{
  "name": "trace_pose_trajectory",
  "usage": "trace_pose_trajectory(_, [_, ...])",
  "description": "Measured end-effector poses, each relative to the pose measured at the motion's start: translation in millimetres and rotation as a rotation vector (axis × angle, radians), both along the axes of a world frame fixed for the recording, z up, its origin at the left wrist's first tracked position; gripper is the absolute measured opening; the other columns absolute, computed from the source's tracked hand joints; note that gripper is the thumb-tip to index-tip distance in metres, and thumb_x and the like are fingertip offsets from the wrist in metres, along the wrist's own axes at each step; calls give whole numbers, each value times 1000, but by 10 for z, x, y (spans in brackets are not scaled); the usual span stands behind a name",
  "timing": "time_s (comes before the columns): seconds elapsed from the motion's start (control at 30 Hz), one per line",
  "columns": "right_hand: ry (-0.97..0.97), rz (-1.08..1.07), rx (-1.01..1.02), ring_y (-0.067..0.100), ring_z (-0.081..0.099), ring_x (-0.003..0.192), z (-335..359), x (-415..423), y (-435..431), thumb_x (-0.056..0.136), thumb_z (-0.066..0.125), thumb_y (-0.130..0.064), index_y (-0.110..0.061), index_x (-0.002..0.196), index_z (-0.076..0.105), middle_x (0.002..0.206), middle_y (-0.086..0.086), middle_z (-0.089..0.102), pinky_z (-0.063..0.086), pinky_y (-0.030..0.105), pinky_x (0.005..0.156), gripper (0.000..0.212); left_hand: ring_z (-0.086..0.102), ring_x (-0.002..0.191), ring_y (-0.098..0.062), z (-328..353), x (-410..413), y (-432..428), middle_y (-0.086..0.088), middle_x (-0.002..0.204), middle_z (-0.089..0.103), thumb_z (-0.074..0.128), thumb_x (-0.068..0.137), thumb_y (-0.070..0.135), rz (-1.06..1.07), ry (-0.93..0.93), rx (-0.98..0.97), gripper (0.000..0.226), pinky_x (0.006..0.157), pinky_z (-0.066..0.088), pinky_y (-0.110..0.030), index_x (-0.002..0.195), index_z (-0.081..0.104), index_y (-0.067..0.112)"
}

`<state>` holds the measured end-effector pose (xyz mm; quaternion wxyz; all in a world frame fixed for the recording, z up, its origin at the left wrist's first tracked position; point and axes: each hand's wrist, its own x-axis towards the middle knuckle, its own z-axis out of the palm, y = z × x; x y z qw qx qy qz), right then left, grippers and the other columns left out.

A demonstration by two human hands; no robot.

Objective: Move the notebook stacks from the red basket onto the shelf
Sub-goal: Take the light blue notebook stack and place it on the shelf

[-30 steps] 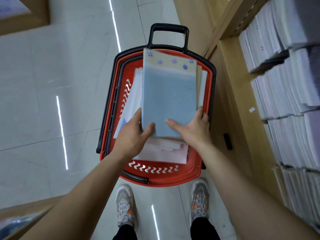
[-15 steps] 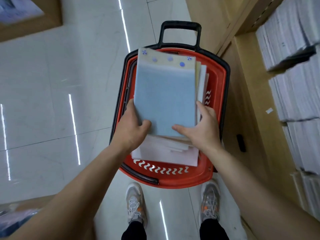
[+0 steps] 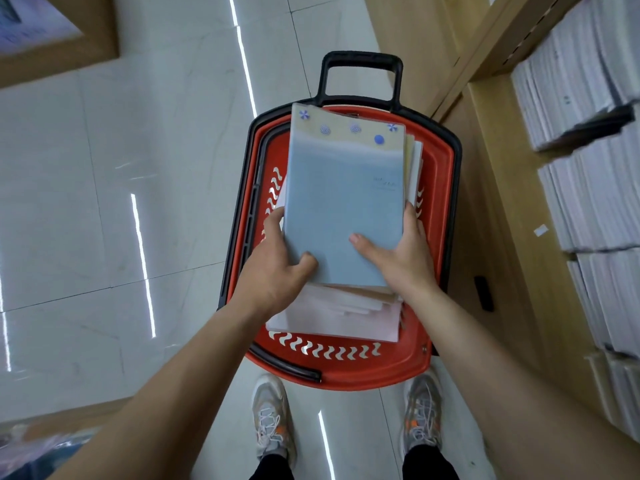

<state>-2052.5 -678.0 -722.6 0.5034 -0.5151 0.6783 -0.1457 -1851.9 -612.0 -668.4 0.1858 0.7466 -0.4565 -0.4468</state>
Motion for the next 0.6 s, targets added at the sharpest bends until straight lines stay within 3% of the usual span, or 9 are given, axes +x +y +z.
trace_pose_trajectory(0.17, [77, 117, -103, 21, 42, 140, 49, 45, 83, 53, 75, -76, -23, 152, 31, 153, 0, 42, 42, 47, 111, 121, 63, 94, -7, 46, 119, 41, 19, 111, 52, 61, 94, 24, 32, 34, 33, 64, 72, 56, -19, 142, 20, 29])
trace_pose_trajectory(0.23, [39, 144, -136, 18, 48, 134, 77, 53, 63, 53, 77, -70, -23, 149, 35, 147, -3, 48, 45, 45, 108, 115, 62, 90, -5, 80, 171, 8, 23, 106, 51, 59, 92, 28, 29, 17, 50, 54, 67, 54, -16, 132, 23, 25])
trace_pose_trajectory(0.37, [-88, 123, -107, 10, 58, 119, 77, -18, -27, 55, 85, -56, -34, 140, 43, 130, -11, 58, 52, 43, 99, 97, 61, 88, -8, 94, 136, -219, 17, 101, 51, 55, 97, 36, 116, 6, 81, 41, 75, 56, -34, 120, 27, 18])
trace_pose_trajectory(0.47, [-182, 41, -20, 7, 60, 120, 19, -30, -56, 63, 85, -56, -35, 144, 38, 133, -13, 60, 52, 44, 101, 95, 63, 83, -11, 55, -30, -335, 13, 98, 56, 61, 91, 52, 145, -100, 55, 53, 70, 54, -33, 117, 28, 20])
trace_pose_trajectory(0.53, [-174, 7, -1, 9, 59, 124, -8, 15, -61, 64, 81, -62, -32, 149, 32, 139, -10, 57, 50, 45, 104, 103, 67, 89, -20, 14, -97, -296, 4, 110, 59, 67, 88, 51, 146, -124, 40, 61, 76, 58, -39, 123, 27, 20])
trace_pose_trajectory(0.6, [-107, 43, -27, 13, 53, 131, -8, 68, -11, 62, 78, -63, -29, 153, 27, 147, -6, 52, 46, 45, 107, 110, 67, 91, -18, 16, -56, -196, 3, 115, 59, 70, 87, 49, 216, -97, 37, 63, 78, 60, -41, 125, 28, 22])
